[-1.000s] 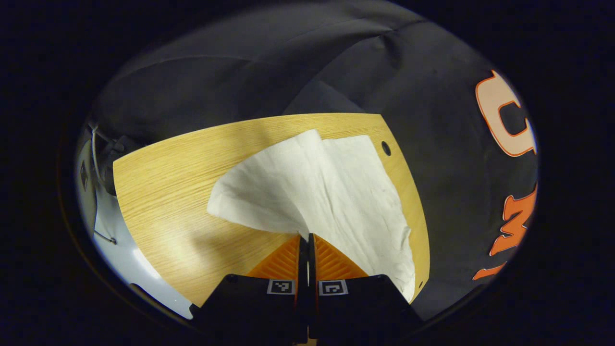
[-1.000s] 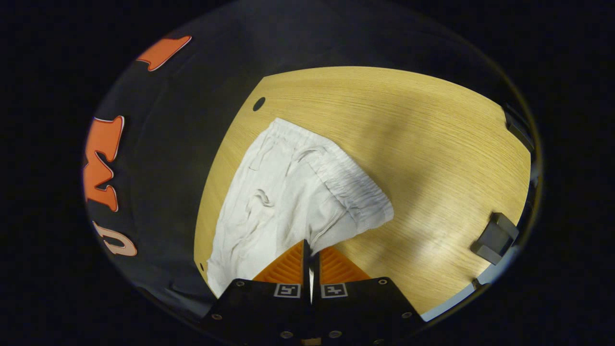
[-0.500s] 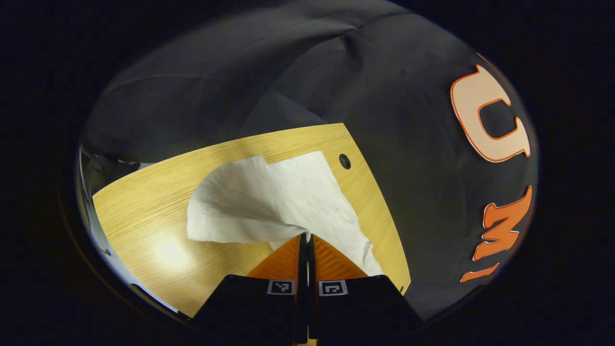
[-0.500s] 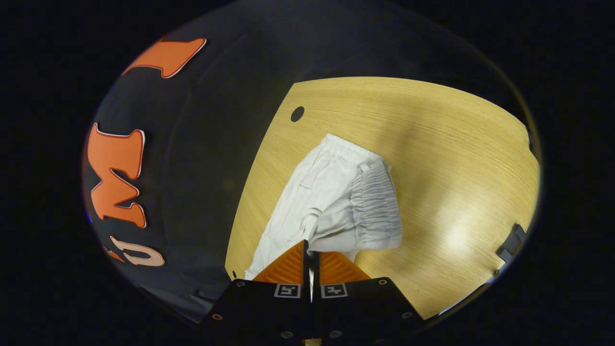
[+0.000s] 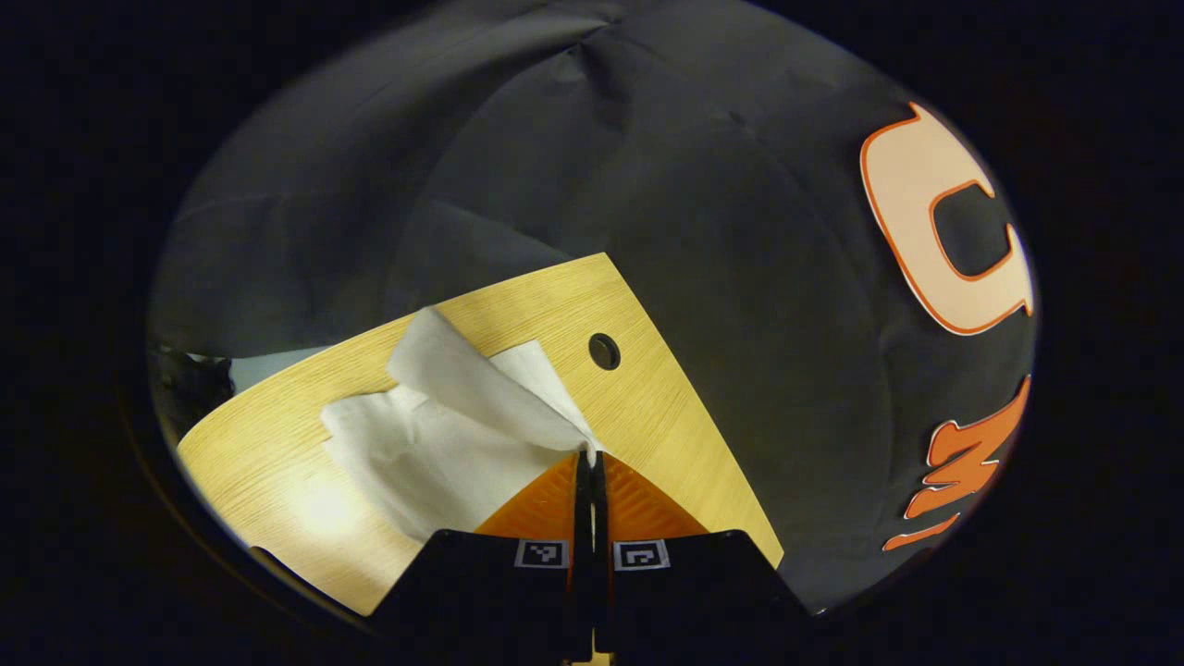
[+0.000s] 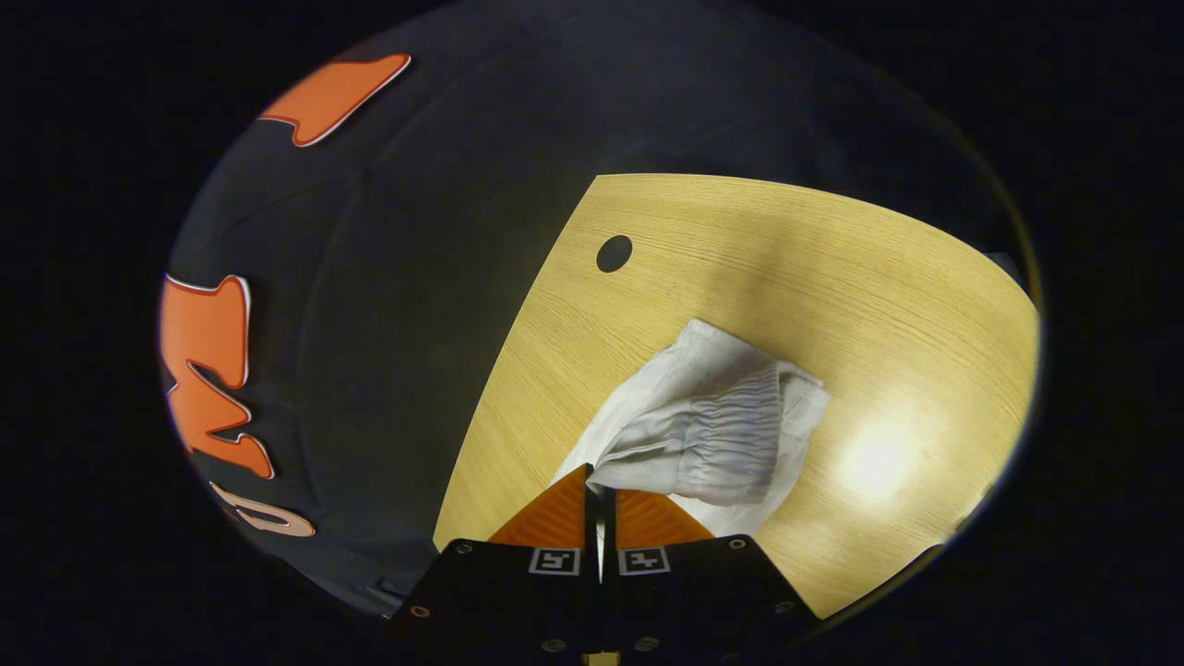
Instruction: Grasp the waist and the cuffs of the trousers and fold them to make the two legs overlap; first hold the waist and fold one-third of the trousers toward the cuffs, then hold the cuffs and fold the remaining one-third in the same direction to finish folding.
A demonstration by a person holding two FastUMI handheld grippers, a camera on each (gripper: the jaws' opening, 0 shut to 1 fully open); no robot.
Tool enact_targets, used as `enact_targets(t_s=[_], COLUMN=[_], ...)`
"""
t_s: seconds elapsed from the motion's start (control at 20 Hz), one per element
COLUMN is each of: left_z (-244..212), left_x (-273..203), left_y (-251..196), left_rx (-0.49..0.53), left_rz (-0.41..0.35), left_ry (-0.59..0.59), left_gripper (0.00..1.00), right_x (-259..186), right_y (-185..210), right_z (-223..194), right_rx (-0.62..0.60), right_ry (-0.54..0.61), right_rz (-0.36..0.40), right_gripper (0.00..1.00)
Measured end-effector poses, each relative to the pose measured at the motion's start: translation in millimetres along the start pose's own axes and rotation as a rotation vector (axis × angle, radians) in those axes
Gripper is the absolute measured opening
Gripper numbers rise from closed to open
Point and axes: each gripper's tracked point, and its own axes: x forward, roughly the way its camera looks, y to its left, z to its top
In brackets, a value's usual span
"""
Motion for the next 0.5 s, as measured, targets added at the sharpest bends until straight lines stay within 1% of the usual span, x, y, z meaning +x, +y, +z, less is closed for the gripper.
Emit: enact_targets(t_s=[0.05,0.2,0.25,0.3,0.35,0.4,0.45,0.5], left_z=[1.0,0.2,-1.9,-5.5,-7.3,-8.2,-6.7,-7.0], left_x=[13.4,47.9,54.0,56.6,58.9,60.2,61.5,62.9], left_y=[-0.5,1.4,1.2,1.1,-0.6,-2.2,-5.5,-1.4], left_rx=[0.017,0.084,0.100,0.108,0.107,0.097,0.091,0.095], left_rz=[0.013,0.058,0.069,0.079,0.075,0.067,0.053,0.065], left_ry=[0.016,0.048,0.057,0.070,0.073,0.066,0.059,0.057], left_gripper=[0.05,0.04,0.06,0.07,0.00,0.14,0.43,0.71], right_x=[12.7,23.5,23.8,21.7,21.4,26.4,27.4,23.5], right_y=[1.5,5.5,6.2,9.0,14.3,15.6,13.1,9.2], right_z=[2.1,4.3,3.5,5.2,8.6,10.7,12.1,11.2], right_rx=[-0.003,-0.007,-0.006,-0.007,-0.013,-0.027,-0.037,-0.047], right_ry=[0.009,0.019,0.016,0.007,-0.006,-0.020,-0.026,-0.026], right_rz=[-0.006,-0.017,-0.016,-0.011,0.005,0.009,0.011,0.009], right_gripper=[0.01,0.02,0.02,0.05,0.13,0.24,0.44,0.48])
